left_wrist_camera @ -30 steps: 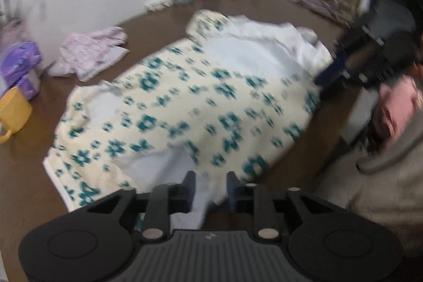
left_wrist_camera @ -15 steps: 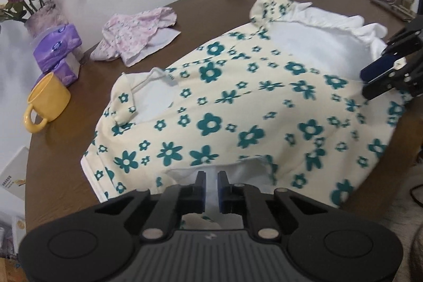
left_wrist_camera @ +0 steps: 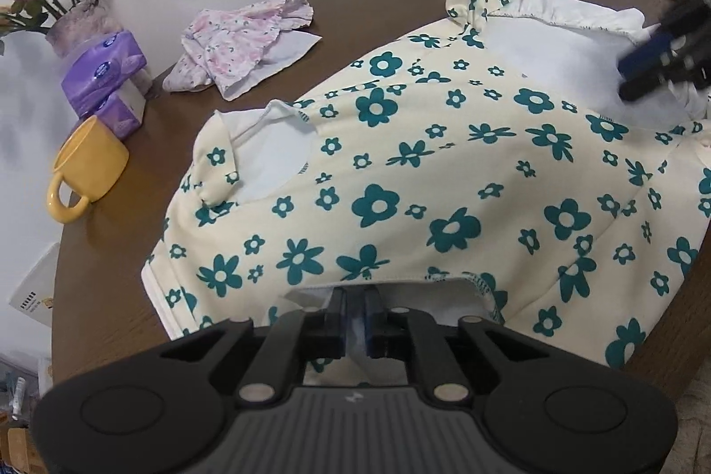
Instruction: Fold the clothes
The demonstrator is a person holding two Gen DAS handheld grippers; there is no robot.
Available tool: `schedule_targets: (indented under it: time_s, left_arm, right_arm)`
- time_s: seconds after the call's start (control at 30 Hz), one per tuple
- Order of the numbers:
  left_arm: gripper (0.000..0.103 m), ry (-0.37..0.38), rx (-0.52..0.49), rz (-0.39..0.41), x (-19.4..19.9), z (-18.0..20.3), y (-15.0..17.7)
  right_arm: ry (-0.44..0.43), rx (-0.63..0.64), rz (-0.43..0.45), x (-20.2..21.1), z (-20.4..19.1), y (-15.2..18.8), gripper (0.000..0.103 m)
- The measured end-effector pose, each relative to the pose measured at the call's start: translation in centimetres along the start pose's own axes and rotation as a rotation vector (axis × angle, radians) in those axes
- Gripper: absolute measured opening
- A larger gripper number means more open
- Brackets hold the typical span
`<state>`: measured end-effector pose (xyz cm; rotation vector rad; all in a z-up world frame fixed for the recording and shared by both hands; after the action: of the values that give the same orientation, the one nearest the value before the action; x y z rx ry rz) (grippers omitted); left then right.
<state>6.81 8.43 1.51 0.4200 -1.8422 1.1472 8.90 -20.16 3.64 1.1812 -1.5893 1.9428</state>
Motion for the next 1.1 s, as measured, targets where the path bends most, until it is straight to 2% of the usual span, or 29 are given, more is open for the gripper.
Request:
schedule_targets:
  time_s: [0.07,0.13,0.3,0.37,0.53,0.7,0.77,0.87,0.97,1.03,1.1]
  left_arm:
    - [0.014,0.014,0.032,0.021,0.7,0.1,0.3]
    - [0.027,0.027,0.075,0.057,1.6,0.2,0.6]
    - [0.036,0.063,0.205,0.142,4.5,-0.8,0.7]
    - [0.036,0.085,0.247,0.175,5.5,-1.9,-0.3]
    - [0.037,0.053,0.232,0.148,3.6,-5.2,-5.4]
    - [0.037,-0.020,0.115,0.098,-0.8,-6.3,-10.1]
    - [0.041,-0.059,0.054,0.087,-2.2,-6.9,-11.3]
    - [0.043,-0.035,-0.019,0.032,-4.6,-7.6,-12.3]
    - [0.043,0.005,-0.075,-0.027,-6.8,-7.9,-12.7]
    - [0.043,0.000,-0.123,-0.057,-8.0,-7.9,-12.8]
    - [0.043,-0.010,-0.162,-0.066,-8.8,-7.9,-12.8]
  right_arm:
    - [0.013,0.050,0.031,0.6,-0.1,-1.7,0.038]
    - [0.026,0.093,0.051,0.6,-0.3,-3.5,0.038]
    - [0.042,0.150,0.054,-1.4,-1.1,-6.9,0.038]
    - [0.053,0.151,0.037,-2.8,-0.9,-7.6,0.038]
    - [0.130,0.137,-0.031,-6.6,1.1,-8.5,0.038]
    - [0.177,0.104,-0.080,-9.2,3.9,-8.7,0.038]
    - [0.169,0.083,-0.097,-9.6,4.9,-8.6,0.038]
    - [0.118,0.044,-0.116,-9.9,6.1,-8.5,0.038]
    - [0.005,-0.066,-0.139,-10.0,7.1,-9.3,0.041]
    - [-0.057,-0.130,-0.154,-10.3,7.4,-9.9,0.042]
    - [-0.067,-0.153,-0.173,-11.0,7.3,-10.3,0.044]
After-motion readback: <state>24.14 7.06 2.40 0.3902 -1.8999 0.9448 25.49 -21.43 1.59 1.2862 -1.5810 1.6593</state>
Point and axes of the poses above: each gripper's, at about its wrist camera, not at the fingertips, and x roughly against the way its jaws point, z to its right, y to its underside, the point moved 3 cm from there along -x, roughly the way its jaws point, and after that the axes turned 8 degrees about y, right-handed, at the moved point
